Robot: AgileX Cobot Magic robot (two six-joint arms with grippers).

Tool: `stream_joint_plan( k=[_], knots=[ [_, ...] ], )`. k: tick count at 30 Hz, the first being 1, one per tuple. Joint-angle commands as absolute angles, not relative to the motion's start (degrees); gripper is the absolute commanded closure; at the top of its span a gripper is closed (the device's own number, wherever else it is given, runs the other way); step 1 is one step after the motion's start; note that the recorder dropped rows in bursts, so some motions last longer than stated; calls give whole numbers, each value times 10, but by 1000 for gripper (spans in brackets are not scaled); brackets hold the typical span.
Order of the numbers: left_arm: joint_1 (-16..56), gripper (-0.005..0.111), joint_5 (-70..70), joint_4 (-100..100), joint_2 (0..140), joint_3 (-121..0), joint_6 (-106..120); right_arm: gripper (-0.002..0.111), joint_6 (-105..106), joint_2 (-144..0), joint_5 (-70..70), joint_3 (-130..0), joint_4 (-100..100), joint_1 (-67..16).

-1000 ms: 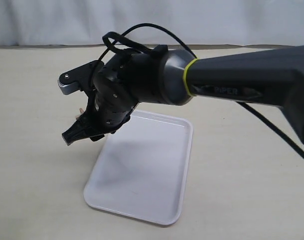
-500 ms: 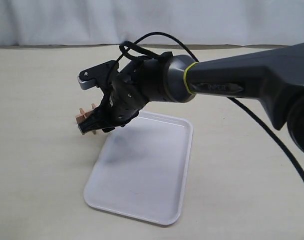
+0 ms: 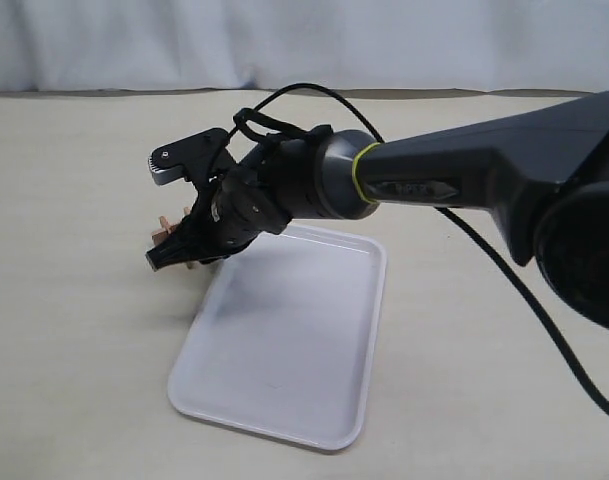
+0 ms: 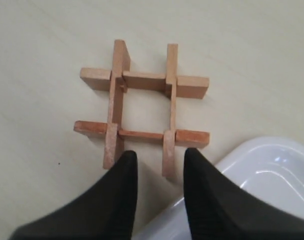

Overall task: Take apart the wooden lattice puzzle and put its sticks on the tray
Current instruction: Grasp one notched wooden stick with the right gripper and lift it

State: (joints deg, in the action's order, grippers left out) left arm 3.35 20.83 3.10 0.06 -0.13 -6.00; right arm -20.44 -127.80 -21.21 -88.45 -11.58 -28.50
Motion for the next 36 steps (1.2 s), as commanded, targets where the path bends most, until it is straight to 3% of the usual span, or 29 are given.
stream_joint_plan(
  k=[1, 11, 13, 16, 36],
  knots=[
    [34, 107, 203, 31, 0, 0, -61, 79, -202, -1285, -201, -886, -120, -282],
    [34, 107, 203, 31, 0, 0, -61, 80, -202, -1301, -196, -886, -138, -282],
    [34, 107, 203, 31, 0, 0, -61, 86, -202, -1301, -196, -886, -145, -282],
    [34, 107, 203, 31, 0, 0, -61, 104, -202, -1301, -196, -886, -155, -282],
    [34, 107, 203, 31, 0, 0, -61, 104, -202, -1233, -227, -886, -146, -285]
  ],
)
